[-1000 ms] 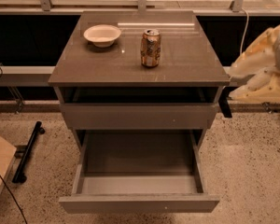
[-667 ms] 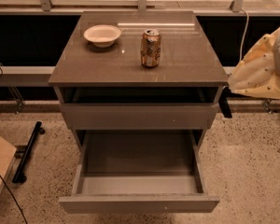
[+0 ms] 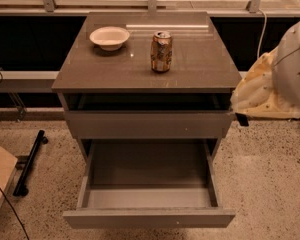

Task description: Close middle drawer

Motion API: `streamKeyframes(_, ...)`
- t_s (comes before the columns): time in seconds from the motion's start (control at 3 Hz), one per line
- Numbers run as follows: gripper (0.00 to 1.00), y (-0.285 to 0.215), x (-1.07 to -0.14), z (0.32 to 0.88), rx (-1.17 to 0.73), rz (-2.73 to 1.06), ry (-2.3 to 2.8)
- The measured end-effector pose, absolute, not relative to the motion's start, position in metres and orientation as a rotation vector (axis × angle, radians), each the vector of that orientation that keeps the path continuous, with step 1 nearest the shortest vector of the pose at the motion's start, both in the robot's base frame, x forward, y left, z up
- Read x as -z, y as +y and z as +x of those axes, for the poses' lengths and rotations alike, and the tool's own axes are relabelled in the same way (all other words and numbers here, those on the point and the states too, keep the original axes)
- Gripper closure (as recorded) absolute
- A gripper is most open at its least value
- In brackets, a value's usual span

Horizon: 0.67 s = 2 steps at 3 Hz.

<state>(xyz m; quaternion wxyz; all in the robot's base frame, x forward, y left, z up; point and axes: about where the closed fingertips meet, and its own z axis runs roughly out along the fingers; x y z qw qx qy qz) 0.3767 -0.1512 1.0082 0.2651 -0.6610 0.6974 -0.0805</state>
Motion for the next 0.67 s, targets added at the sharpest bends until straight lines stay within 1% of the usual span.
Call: streamKeyframes(0.67, 1.00, -0.159, -0.893, 0.402, -0.009, -1.834, 1.965)
